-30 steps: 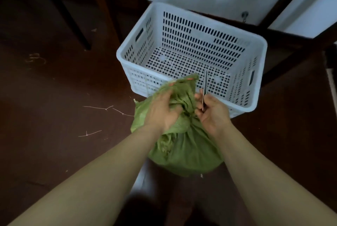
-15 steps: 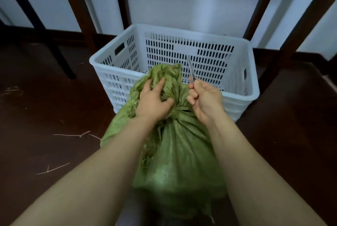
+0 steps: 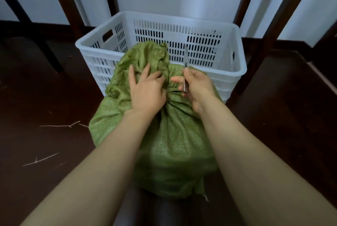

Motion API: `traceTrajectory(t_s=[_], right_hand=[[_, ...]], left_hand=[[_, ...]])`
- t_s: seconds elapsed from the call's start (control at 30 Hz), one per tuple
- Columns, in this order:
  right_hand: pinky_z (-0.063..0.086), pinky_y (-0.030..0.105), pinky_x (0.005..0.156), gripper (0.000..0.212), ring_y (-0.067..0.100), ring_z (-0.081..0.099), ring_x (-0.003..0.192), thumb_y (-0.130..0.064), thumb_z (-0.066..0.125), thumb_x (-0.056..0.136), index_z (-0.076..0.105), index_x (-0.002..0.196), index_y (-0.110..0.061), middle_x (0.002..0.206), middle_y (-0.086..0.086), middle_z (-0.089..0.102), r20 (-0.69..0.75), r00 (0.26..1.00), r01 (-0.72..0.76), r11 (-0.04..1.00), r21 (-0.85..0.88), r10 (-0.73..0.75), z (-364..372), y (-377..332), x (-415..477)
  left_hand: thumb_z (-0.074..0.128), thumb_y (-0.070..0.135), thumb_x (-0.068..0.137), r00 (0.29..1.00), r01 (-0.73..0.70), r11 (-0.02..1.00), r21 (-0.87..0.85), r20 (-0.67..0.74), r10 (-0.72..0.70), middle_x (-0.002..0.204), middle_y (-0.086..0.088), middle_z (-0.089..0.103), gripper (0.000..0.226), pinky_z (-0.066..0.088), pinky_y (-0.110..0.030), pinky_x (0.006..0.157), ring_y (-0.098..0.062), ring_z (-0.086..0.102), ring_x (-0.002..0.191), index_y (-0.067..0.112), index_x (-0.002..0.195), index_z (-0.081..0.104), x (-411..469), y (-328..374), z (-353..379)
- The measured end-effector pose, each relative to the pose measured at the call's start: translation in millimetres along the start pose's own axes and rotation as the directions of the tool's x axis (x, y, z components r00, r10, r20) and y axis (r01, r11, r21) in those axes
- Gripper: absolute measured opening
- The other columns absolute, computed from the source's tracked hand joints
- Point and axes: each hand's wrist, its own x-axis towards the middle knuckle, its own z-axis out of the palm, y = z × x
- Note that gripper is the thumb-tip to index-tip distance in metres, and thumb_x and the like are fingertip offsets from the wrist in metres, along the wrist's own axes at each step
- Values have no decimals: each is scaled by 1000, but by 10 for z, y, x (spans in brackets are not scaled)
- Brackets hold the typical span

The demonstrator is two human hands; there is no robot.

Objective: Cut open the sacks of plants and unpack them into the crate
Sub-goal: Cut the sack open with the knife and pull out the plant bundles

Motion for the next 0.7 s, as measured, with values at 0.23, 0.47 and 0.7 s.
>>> traceTrajectory(t_s=[0.23,0.47,0.7], right_hand=[[43,21,53,18,11,57,64,-2,41,99,47,116,-3,104,12,66,128,992,6,1000,11,-7,47,86,22],[49,22,82,41,8,61,89,-2,74,73,62,108,-20,99,-8,63,147,974,211,919,-333,-171,31,97,2],[53,37,91,56,19,67,92,1,86,57,68,108,-13,95,1,70,203,942,326,871,-367,-268,77,14,-7]], left_hand=[[68,53,75,933,161,977,138,301,-196,144,-6,38,85,31,-43,100,-34,27,132,31,146,26,-53,-269,76],[52,12,89,970,238,932,-273,114,-214,118,-11,63,37,44,-42,91,-35,43,117,25,123,60,-38,-453,20],[64,9,84,973,110,808,-579,-103,-206,118,-7,59,33,38,-45,101,-32,48,114,23,113,68,50,-341,-239]])
